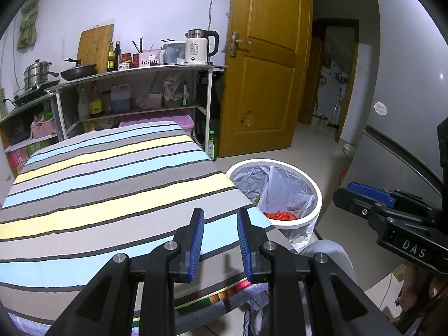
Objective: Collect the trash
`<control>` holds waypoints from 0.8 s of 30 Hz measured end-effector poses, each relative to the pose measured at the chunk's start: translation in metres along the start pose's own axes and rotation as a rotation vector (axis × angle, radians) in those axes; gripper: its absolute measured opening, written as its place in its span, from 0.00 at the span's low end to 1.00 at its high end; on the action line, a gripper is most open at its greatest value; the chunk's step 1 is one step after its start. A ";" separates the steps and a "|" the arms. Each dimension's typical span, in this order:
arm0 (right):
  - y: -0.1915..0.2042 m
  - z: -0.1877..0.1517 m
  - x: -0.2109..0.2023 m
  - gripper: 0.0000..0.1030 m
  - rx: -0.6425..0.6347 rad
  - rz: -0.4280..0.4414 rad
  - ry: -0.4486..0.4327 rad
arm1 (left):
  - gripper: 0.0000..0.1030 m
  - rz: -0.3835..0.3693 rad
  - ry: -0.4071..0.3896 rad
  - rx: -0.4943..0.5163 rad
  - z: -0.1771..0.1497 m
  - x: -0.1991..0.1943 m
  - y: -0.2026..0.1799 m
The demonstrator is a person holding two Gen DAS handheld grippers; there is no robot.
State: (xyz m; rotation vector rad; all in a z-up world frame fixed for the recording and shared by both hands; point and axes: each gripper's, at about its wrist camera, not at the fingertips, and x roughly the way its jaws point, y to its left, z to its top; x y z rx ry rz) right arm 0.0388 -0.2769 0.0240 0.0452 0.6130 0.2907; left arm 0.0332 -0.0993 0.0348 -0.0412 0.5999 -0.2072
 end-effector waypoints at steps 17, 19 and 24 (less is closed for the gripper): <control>0.002 -0.001 0.001 0.34 0.000 -0.001 0.002 | 0.23 0.000 -0.003 0.011 0.003 0.004 -0.002; 0.002 0.000 0.001 0.34 0.000 -0.001 0.003 | 0.23 0.003 -0.002 0.012 0.003 0.004 -0.001; 0.003 -0.001 0.006 0.34 -0.006 0.002 0.008 | 0.23 0.003 -0.003 0.013 0.002 0.004 -0.003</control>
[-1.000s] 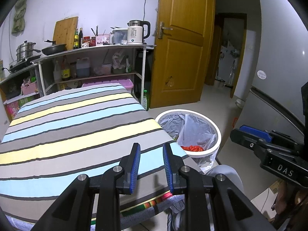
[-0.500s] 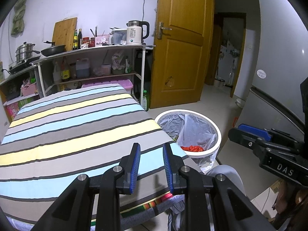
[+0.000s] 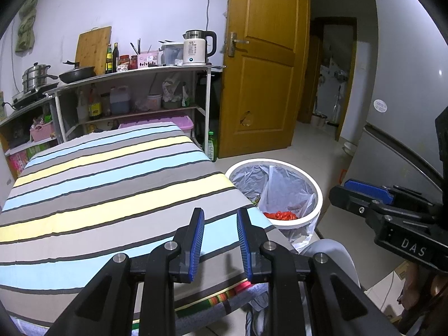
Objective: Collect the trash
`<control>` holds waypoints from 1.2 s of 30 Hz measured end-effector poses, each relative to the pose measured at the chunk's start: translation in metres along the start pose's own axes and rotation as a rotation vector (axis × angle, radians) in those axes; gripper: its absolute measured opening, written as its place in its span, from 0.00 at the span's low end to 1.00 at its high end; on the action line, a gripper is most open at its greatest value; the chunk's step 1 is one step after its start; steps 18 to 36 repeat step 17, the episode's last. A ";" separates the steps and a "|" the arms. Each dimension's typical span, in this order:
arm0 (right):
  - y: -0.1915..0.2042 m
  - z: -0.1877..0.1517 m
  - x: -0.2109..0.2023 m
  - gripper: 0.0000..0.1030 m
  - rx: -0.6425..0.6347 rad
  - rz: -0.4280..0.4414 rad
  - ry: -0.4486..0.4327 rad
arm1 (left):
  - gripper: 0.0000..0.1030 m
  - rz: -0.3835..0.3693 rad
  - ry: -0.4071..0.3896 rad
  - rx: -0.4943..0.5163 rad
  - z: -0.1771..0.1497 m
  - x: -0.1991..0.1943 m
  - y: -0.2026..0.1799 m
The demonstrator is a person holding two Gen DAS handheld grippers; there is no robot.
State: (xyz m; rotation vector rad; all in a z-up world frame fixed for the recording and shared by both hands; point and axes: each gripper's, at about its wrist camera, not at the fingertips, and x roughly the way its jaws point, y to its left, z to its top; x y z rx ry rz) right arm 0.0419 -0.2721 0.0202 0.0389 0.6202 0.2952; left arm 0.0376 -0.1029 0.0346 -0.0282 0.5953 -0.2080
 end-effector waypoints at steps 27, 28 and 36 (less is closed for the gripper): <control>0.000 0.000 0.002 0.34 -0.002 -0.001 0.003 | 0.23 -0.012 0.002 0.001 -0.004 0.004 0.002; 0.000 0.000 0.002 0.34 -0.002 -0.001 0.003 | 0.23 -0.012 0.002 0.001 -0.004 0.004 0.002; 0.000 0.000 0.002 0.34 -0.002 -0.001 0.003 | 0.23 -0.012 0.002 0.001 -0.004 0.004 0.002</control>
